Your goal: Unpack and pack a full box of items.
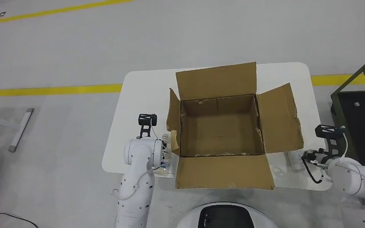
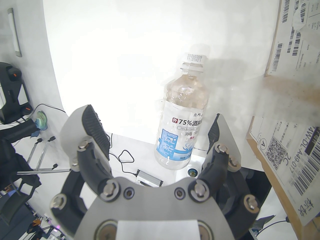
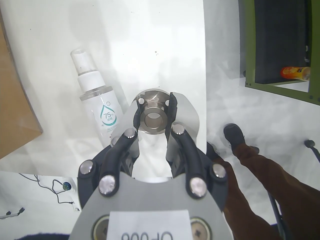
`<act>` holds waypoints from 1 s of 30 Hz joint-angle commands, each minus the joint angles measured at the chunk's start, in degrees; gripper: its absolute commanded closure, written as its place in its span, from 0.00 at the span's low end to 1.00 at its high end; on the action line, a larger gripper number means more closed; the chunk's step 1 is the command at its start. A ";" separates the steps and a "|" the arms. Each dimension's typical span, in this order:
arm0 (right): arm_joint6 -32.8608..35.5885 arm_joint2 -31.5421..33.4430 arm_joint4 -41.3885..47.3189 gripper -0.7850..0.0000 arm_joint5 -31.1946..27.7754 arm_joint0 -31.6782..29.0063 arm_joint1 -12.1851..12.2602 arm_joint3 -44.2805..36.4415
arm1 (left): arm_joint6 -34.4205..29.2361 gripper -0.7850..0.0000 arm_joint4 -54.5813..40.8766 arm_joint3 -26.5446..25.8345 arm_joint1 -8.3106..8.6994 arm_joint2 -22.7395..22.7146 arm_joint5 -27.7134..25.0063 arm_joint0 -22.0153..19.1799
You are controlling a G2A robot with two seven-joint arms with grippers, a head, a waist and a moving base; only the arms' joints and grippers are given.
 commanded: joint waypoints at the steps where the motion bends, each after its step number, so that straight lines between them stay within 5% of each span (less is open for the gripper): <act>1: -0.06 -0.11 0.17 1.00 0.10 0.09 0.05 0.43 | 0.00 0.00 0.00 0.00 0.00 0.00 0.00 0.00; 3: -0.02 -0.23 0.21 0.98 0.22 0.15 0.12 0.71 | 0.00 0.00 0.00 0.00 0.00 0.00 0.00 0.00; 7: -0.13 -0.34 0.51 0.76 0.30 0.32 0.26 1.39 | 0.00 0.00 0.00 0.00 0.00 0.00 0.00 0.00; 13: -0.41 -0.44 1.04 0.72 0.03 0.59 0.49 1.91 | 0.00 0.00 0.00 0.00 0.00 0.00 0.00 0.00; 17: -0.79 -0.42 1.44 0.54 -0.34 0.66 0.66 1.97 | 0.00 0.00 0.00 0.00 0.00 0.00 0.00 0.00; 19: -0.88 -0.22 1.78 0.25 -0.31 0.76 0.75 1.71 | 0.00 0.00 0.00 0.00 0.00 0.00 0.00 0.00; 20: -1.15 -0.06 2.07 0.22 -0.38 0.75 0.79 1.41 | 0.00 0.00 0.00 0.00 0.00 0.00 0.00 0.00; 23: -4.30 1.08 3.21 0.36 -0.25 0.74 0.87 -1.46 | 0.00 0.00 0.00 0.00 0.00 0.00 0.00 0.00; 27: -12.59 2.26 0.85 1.00 -3.22 -0.94 1.14 -6.65 | 0.00 0.00 0.00 0.00 0.00 0.00 0.00 0.00; 30: -18.52 2.09 -3.65 1.00 -7.08 -1.63 1.51 -9.48 | 0.00 0.00 0.00 0.00 0.00 0.00 0.00 0.00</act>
